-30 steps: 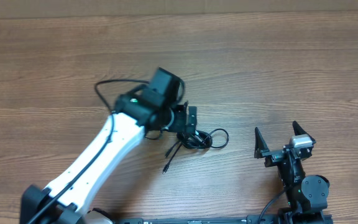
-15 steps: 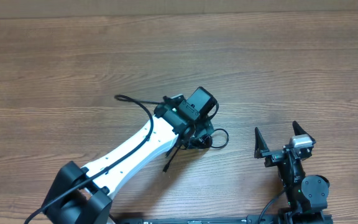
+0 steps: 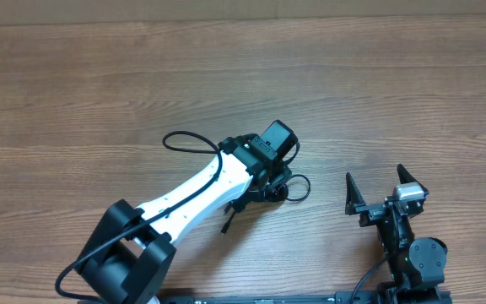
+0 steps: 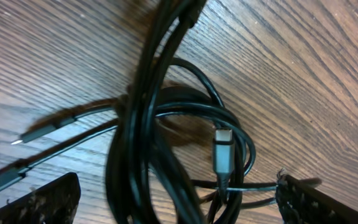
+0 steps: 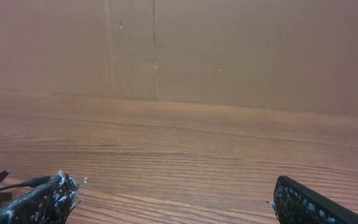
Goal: Untangle cables
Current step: 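Close the left gripper on the cable bundle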
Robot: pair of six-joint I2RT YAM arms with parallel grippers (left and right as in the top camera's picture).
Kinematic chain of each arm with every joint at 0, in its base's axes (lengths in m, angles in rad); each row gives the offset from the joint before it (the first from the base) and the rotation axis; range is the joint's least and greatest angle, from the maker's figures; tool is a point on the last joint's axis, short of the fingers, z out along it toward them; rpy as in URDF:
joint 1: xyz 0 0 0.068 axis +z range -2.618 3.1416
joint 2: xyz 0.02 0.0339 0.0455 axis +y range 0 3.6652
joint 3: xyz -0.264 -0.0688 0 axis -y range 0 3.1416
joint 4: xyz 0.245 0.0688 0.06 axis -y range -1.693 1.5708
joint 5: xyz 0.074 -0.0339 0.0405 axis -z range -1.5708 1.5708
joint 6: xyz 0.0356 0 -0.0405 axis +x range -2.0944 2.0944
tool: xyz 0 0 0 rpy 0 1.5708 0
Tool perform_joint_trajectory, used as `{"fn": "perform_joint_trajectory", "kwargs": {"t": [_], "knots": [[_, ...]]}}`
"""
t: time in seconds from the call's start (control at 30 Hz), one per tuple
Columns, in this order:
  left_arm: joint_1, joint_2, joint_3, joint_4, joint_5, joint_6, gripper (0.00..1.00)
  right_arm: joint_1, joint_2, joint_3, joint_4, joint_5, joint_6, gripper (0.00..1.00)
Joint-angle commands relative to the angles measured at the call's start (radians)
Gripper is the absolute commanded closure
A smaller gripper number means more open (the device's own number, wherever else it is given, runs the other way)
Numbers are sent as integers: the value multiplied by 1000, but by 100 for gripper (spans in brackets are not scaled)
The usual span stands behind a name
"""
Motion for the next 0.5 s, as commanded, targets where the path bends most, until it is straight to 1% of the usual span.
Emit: {"fn": "perform_joint_trajectory", "kwargs": {"t": [0.0,0.17,0.2,0.23,0.3,0.33,0.37,0.4,0.47], "knots": [[-3,31,22,14,19,-26,0,-3,-12,-10,6,9,3,0],[-3,40,22,33,22,-26,0,-3,-12,-10,6,9,3,0],[-3,40,22,33,32,-26,21,-3,-12,-10,6,9,3,0],[-3,40,22,33,39,-26,34,-3,-12,-10,6,9,3,0],[-3,40,22,33,40,-25,64,-3,-12,-10,6,9,3,0],[-3,40,22,33,47,-25,77,-3,-12,-10,6,9,3,0],[-3,40,22,33,46,-25,84,-3,-12,-10,6,9,3,0],[-3,40,22,33,46,-24,94,-3,-12,-10,6,9,3,0],[-3,40,22,32,46,-21,96,-3,-12,-10,6,9,3,0]]}}
